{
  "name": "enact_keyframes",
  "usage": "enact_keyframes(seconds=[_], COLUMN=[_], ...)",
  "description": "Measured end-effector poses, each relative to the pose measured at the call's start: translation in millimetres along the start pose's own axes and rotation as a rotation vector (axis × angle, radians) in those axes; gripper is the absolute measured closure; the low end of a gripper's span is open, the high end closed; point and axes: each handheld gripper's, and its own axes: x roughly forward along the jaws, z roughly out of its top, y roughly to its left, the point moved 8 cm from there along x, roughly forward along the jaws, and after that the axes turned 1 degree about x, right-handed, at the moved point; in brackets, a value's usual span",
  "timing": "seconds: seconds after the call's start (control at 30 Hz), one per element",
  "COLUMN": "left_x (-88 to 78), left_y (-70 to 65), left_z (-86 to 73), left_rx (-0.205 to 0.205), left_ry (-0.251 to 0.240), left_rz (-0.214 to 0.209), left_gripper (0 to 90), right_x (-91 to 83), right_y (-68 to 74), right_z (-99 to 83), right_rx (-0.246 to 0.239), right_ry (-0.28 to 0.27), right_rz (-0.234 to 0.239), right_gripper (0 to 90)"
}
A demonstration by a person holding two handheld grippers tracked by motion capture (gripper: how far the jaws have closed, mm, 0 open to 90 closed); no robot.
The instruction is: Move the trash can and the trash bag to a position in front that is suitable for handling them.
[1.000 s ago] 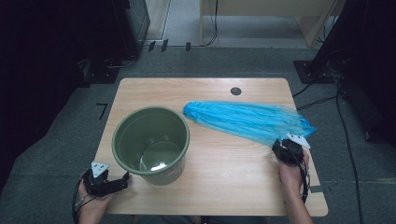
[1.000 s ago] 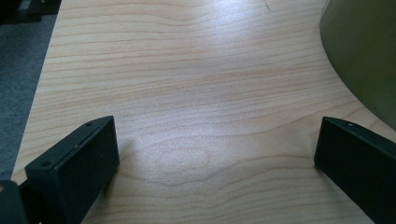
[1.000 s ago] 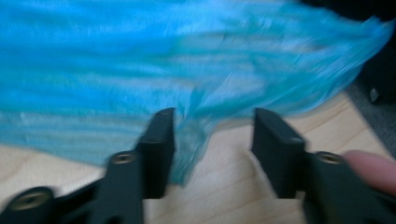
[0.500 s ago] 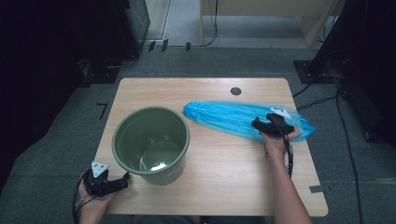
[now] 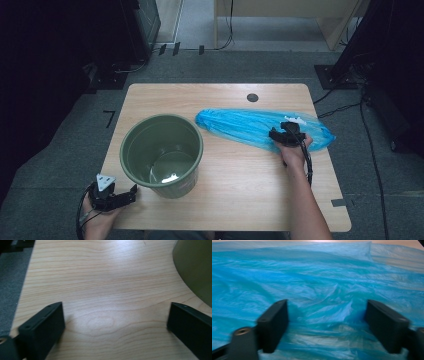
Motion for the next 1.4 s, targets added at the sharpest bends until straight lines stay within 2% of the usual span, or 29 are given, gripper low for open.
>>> enact_keyframes(seconds=[0.03,0.07,0.1,0.13,0.17,0.2,0.23,0.33,0.37,0.43,0.47,0.5,0.63,0.73,0.83,0.93,0.97,1.0,1.03,1.07,1.1,1.17,1.27,1.33,1.37,1.4], left_x=[-0.8,-0.8,-1.2,-2.0,-2.6,-2.5,-2.2,-0.9,0.0,2.1,2.1,2.8,7.7,10.7,11.9,14.6,14.6,14.8,14.5,14.1,13.3,13.2,15.5,16.6,16.6,17.3], left_y=[2.8,2.8,3.5,4.7,5.5,5.7,5.9,7.4,7.9,7.9,7.9,7.2,-3.5,-7.1,-8.4,-14.5,-14.5,-16.9,-19.6,-22.0,-25.8,-27.1,-33.1,-35.9,-35.9,-37.9], left_z=[0.1,0.1,0.5,1.3,2.1,4.7,6.2,8.6,10.2,16.6,16.6,19.2,29.8,33.6,35.1,38.7,38.7,40.0,41.1,42.1,44.1,44.5,46.0,46.8,46.8,47.6], left_rx=[-0.014,-0.014,-0.025,-0.04,-0.06,-0.104,-0.121,-0.135,-0.135,-0.135,-0.135,-0.129,-0.087,-0.081,-0.08,-0.064,-0.064,-0.058,-0.047,-0.036,-0.026,-0.021,-0.016,-0.012,-0.012,-0.01], left_ry=[0.0,0.0,-0.004,-0.01,-0.014,-0.026,-0.032,-0.039,-0.043,-0.063,-0.063,-0.068,-0.092,-0.098,-0.1,-0.099,-0.099,-0.105,-0.107,-0.109,-0.119,-0.117,-0.114,-0.114,-0.114,-0.115], left_rz=[0.014,0.014,0.02,0.031,0.027,-0.001,-0.011,-0.008,-0.001,0.015,0.015,0.017,0.023,0.027,0.023,0.028,0.028,0.027,0.025,0.026,0.03,0.029,0.007,-0.002,-0.002,-0.005], left_gripper=[6.3,7.2,9.5,13.5,13.8,13.9,14.1,15.1,15.2,15.2,15.2,15.3,15.2,15.2,15.3,15.3,15.2,15.2,15.2,15.2,17.1,17.2,17.1,17.1,17.1,17.1], right_x=[-3.1,-3.1,-4.7,-5.2,-5.5,-5.6,-6.1,-9.0,-17.3,-25.7,-25.7,-34.1,-58.8,-79.0,-97.9,-120.7,-127.7,-127.7,-141.8,-141.8,-156.6,-172.8,-198.0,-213.1,-213.1,-228.0], right_y=[2.8,2.8,3.9,3.7,3.2,3.0,3.0,5.0,7.2,8.1,8.1,7.9,10.3,14.0,18.3,24.8,27.2,27.2,32.1,32.1,37.5,43.0,49.2,52.1,52.1,53.3], right_z=[-0.8,-0.8,-1.3,-1.7,-2.0,-2.0,-2.3,-2.3,0.3,2.3,2.3,4.6,13.8,23.1,32.0,42.3,45.4,45.4,51.8,51.8,59.0,66.3,77.4,83.9,83.9,90.3], right_rx=[-0.016,-0.016,-0.021,-0.011,-0.001,0.005,0.007,0.0,-0.001,0.001,0.001,0.025,0.093,0.097,0.097,0.093,0.092,0.092,0.083,0.083,0.072,0.062,0.05,0.044,0.044,0.041], right_ry=[-0.019,-0.019,-0.028,-0.027,-0.025,-0.026,-0.027,-0.045,-0.124,-0.184,-0.184,-0.231,-0.347,-0.441,-0.507,-0.574,-0.59,-0.59,-0.616,-0.616,-0.641,-0.668,-0.711,-0.726,-0.726,-0.749], right_rz=[0.012,0.012,0.027,0.032,0.039,0.046,0.052,0.079,0.111,0.125,0.125,0.144,0.177,0.183,0.181,0.206,0.214,0.214,0.228,0.228,0.248,0.268,0.294,0.306,0.306,0.314], right_gripper=[56.6,56.6,67.4,85.8,90.0,90.0,90.0,90.0,90.0,90.0,90.0,90.0,90.0,90.0,90.0,90.0,90.0,90.0,90.0,90.0,90.0,90.0,90.0,90.0,90.0,90.0])
